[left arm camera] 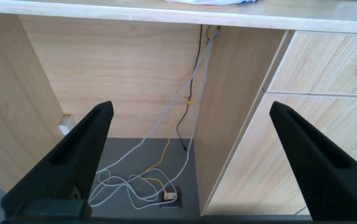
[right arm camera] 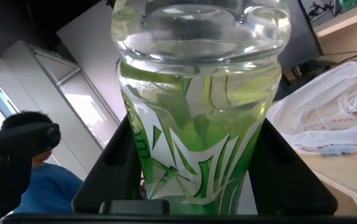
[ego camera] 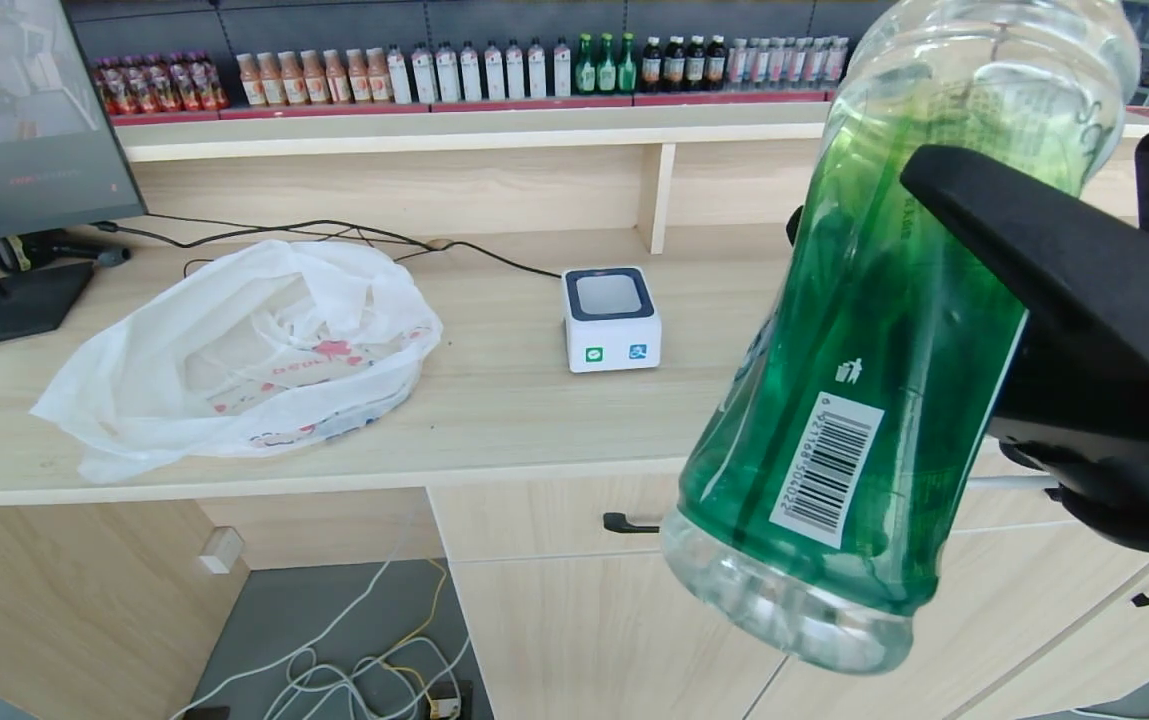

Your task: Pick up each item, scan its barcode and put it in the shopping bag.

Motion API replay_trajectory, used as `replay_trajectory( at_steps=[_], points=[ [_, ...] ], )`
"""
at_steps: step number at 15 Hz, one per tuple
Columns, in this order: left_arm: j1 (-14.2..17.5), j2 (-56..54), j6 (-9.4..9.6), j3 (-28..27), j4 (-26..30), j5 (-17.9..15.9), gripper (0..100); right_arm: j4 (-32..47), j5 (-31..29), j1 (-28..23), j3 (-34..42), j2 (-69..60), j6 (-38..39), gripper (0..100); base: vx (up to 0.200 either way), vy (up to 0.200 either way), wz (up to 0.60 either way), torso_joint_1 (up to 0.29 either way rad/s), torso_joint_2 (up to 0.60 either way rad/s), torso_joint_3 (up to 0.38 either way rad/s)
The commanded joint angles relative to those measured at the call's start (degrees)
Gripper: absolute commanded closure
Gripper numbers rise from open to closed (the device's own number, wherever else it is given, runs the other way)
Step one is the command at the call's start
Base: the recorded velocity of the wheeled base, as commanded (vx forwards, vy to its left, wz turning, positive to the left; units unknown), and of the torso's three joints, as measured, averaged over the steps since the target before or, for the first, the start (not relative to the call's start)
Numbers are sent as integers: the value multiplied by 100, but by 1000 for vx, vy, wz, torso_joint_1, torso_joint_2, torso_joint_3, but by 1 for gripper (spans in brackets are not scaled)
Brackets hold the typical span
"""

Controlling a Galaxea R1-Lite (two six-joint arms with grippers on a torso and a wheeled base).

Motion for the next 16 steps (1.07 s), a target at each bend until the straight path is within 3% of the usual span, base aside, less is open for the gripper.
replay_trajectory(
  at_steps=[1, 8, 11, 13, 16],
  points=[
    [1, -2, -1, 0, 0, 1, 0, -8, 1, -25, 313, -172, -314, 100, 0, 0, 0, 0, 0, 0],
    [1, -2, -1, 0, 0, 1, 0, -8, -140, -675, 884, -550, -1738, 100, 0, 0, 0, 0, 0, 0],
    [1, -2, -1, 0, 0, 1, 0, 774, -210, -877, 945, -717, -2933, 100, 0, 0, 0, 0, 0, 0],
    [1, -2, -1, 0, 0, 1, 0, 1662, -922, -886, 919, -1051, -3601, 100, 0, 0, 0, 0, 0, 0],
    [1, -2, -1, 0, 0, 1, 0, 2338, -1898, -965, 945, -1368, -4480, 100, 0, 0, 0, 0, 0, 0]
  ],
)
